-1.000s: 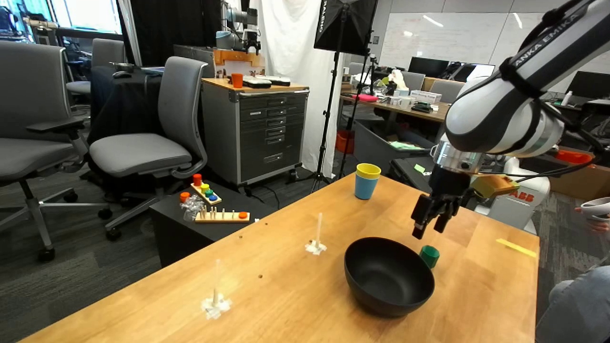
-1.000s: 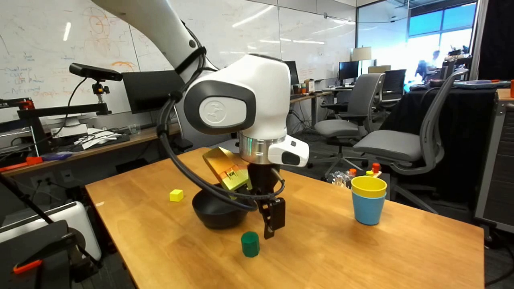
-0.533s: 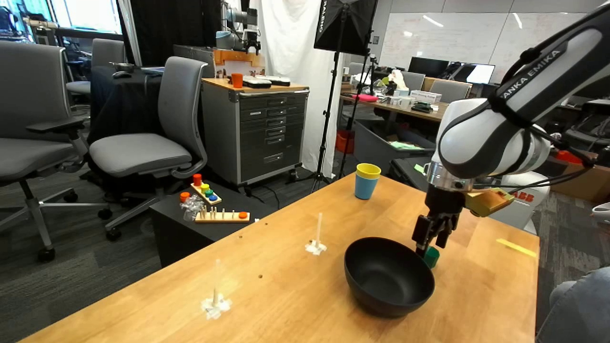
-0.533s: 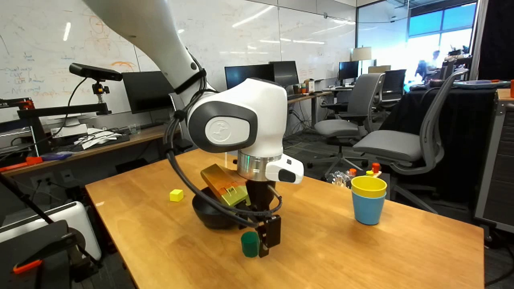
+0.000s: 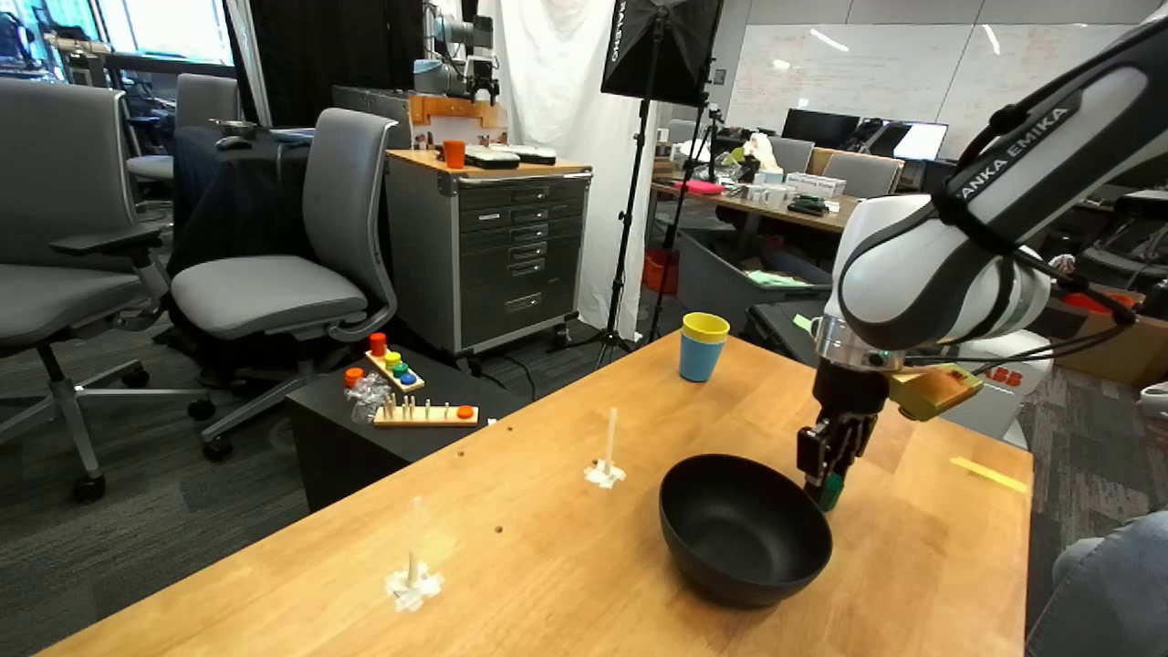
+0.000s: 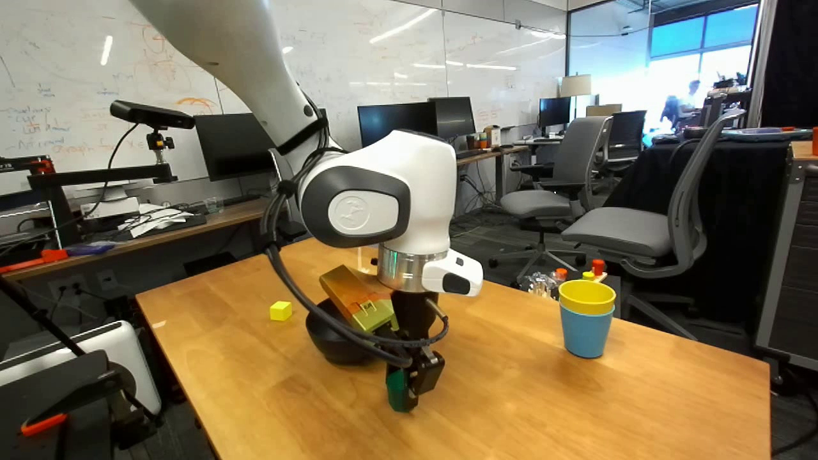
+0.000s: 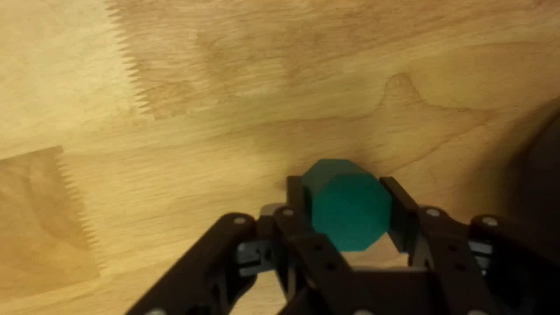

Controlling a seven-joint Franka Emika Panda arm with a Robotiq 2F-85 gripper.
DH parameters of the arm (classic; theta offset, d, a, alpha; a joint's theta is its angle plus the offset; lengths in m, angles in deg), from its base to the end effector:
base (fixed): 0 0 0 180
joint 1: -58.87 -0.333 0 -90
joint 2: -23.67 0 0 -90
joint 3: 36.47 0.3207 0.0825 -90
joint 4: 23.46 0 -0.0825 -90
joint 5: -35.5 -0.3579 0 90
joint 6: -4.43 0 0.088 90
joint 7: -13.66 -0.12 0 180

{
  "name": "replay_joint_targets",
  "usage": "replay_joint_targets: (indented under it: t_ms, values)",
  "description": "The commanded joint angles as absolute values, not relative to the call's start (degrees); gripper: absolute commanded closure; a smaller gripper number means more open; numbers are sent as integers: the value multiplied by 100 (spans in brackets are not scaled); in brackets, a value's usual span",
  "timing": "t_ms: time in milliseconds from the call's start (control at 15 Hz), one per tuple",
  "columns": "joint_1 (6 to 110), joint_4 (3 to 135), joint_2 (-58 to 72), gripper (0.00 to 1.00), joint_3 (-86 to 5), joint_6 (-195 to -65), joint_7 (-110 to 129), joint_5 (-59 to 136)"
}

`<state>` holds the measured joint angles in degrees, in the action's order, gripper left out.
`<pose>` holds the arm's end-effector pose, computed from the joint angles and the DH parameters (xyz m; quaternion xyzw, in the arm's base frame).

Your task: Put the green block inside the black bowl then place the yellow block on top of the green block

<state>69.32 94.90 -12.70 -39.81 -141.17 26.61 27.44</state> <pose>0.5357 -0.1332 0.1220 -0.9947 0.0640 0.0719 0.0349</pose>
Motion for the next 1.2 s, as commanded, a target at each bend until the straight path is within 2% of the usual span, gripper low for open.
replay_joint_targets:
  t_ms: [0,467,1133]
  values:
    - [6979,9407,-1270,82,-3928,-14121,2533,2860]
    - [7035,9871,-687,83,-3877,-14218,2674,2824]
    - [7045,10571,399,83,-3281,-14796,3249,2466]
